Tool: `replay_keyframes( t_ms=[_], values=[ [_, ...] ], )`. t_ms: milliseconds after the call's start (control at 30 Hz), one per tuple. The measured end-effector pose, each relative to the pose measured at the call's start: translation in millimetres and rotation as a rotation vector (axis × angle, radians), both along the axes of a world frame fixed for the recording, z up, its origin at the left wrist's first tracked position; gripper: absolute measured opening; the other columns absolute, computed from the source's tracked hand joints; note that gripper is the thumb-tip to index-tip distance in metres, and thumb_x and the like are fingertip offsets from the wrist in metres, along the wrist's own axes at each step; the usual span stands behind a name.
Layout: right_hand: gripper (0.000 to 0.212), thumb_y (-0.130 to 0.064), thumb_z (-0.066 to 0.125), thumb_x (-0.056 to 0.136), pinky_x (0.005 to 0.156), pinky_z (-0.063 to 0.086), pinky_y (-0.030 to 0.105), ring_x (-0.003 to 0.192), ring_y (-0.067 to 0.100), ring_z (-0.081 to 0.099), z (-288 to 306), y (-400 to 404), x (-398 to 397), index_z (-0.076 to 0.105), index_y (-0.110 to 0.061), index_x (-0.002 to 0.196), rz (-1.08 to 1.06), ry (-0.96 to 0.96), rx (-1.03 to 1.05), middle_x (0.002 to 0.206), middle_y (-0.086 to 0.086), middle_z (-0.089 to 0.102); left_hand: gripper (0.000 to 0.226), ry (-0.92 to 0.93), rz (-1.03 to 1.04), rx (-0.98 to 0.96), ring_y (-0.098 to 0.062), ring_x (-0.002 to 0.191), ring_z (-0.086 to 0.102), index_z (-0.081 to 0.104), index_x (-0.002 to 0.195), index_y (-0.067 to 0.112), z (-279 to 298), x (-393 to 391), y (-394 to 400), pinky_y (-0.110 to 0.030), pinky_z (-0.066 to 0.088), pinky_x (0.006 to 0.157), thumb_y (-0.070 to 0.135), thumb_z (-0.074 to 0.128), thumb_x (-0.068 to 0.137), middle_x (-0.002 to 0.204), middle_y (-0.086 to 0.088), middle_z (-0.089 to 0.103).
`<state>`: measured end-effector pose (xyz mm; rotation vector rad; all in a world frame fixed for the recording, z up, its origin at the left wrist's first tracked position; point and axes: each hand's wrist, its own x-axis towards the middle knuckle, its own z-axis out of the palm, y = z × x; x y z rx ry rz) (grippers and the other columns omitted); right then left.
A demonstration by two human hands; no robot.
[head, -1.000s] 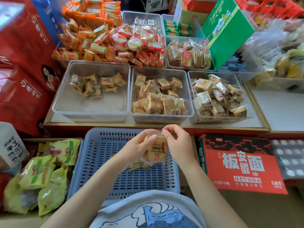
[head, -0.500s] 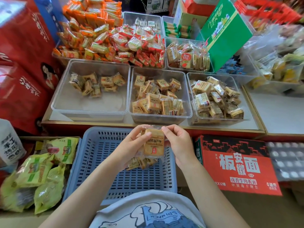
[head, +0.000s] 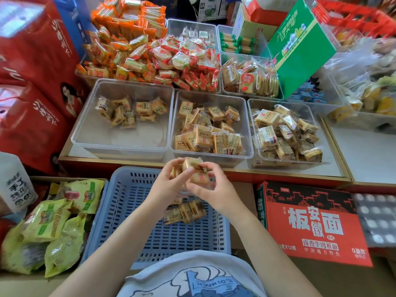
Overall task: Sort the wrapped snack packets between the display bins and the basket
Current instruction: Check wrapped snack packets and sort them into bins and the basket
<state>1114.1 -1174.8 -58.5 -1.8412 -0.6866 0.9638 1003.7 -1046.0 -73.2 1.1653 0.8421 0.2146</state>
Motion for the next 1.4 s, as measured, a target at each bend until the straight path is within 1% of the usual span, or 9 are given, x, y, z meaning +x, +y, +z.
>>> replay_keyframes(
  t_ms=[100,267,400,600,733,900,1033,1133,1400],
  values=[
    [0.063,-0.041,0.081,0.084,0.087,0.050,0.016,0.114,0.003,0.058,-1,1,2,0.044,-0.035,0.134,-0.042,0.002,-0.020,0.127,-0.011,0.052,0.037,-0.021,-0.050,-0.002,-0.020,0.101,0.074,0.061,0.126,0.041,0,2,-3,-0.045,0.062,0.087,0.038,0.072,0.091,0.117,-0.003,0.073],
    [0.037,-0.051,0.063,0.081,0.079,0.051,0.030,0.102,0.017,0.063,-5,3,13,0.064,-0.036,0.114,-0.223,0.042,-0.062,0.123,-0.002,0.054,0.029,0.031,0.023,-0.023,-0.022,0.098,0.074,0.062,0.126,0.037,-3,-3,2,-0.049,0.062,0.085,0.018,0.052,0.106,0.119,-0.007,0.069],
    [0.019,-0.040,0.071,0.090,0.072,0.045,0.030,0.079,0.013,0.057,-4,-6,26,0.067,-0.021,0.091,-0.159,0.018,-0.021,0.083,-0.007,0.059,0.021,0.035,0.004,0.046,-0.021,0.104,0.071,0.063,0.123,0.039,-2,-6,9,-0.049,0.063,0.082,0.035,0.053,0.105,0.125,-0.001,0.065],
    [0.027,-0.038,0.078,0.088,0.059,0.051,0.022,0.068,0.008,0.061,7,-1,23,0.068,-0.018,0.103,-0.001,0.079,-0.024,0.084,0.000,0.069,0.054,-0.016,-0.363,0.207,-0.016,0.092,0.072,0.065,0.117,0.035,4,-3,4,-0.033,0.061,0.074,0.056,0.086,0.072,0.105,0.001,0.071],
    [0.018,-0.030,0.062,0.101,0.061,0.055,0.030,0.069,0.022,0.067,10,-1,24,0.070,-0.015,0.106,-0.093,0.135,0.035,0.087,0.009,0.074,0.047,-0.051,-0.251,0.130,-0.027,0.092,0.075,0.063,0.116,0.026,4,-4,-4,-0.042,0.064,0.078,0.042,0.083,0.076,0.107,-0.011,0.072],
    [0.009,-0.018,0.061,0.100,0.076,0.059,0.031,0.088,0.024,0.069,7,0,27,0.070,-0.017,0.099,-0.128,0.028,-0.031,0.094,0.005,0.072,0.045,-0.077,-0.227,0.080,-0.028,0.093,0.074,0.062,0.116,0.022,7,-6,-11,-0.036,0.063,0.075,0.034,0.080,0.076,0.108,-0.013,0.072],
    [0.011,-0.014,0.062,0.098,0.076,0.052,0.021,0.079,0.005,0.061,9,2,25,0.069,-0.020,0.093,-0.045,-0.148,-0.017,0.084,-0.005,0.067,0.033,0.032,-0.255,0.157,-0.009,0.093,0.073,0.067,0.110,0.032,11,-2,-10,-0.021,0.057,0.070,0.050,0.076,0.084,0.105,0.001,0.074],
    [0.012,-0.012,0.066,0.097,0.070,0.048,0.014,0.077,0.004,0.060,10,4,19,0.072,-0.022,0.093,-0.029,-0.254,0.025,0.084,-0.008,0.069,0.009,0.032,-0.184,0.178,0.004,0.083,0.068,0.072,0.099,0.034,14,1,-9,-0.013,0.048,0.061,0.040,0.068,0.095,0.097,0.009,0.073],
    [0.013,-0.015,0.071,0.094,0.078,0.054,0.023,0.080,0.004,0.064,7,2,15,0.073,-0.026,0.088,-0.218,-0.151,0.109,0.083,-0.009,0.071,0.015,-0.010,0.045,-0.095,-0.017,0.075,0.067,0.076,0.094,0.007,9,1,-9,-0.029,0.052,0.060,0.021,0.075,0.091,0.087,-0.007,0.073]
  ],
)
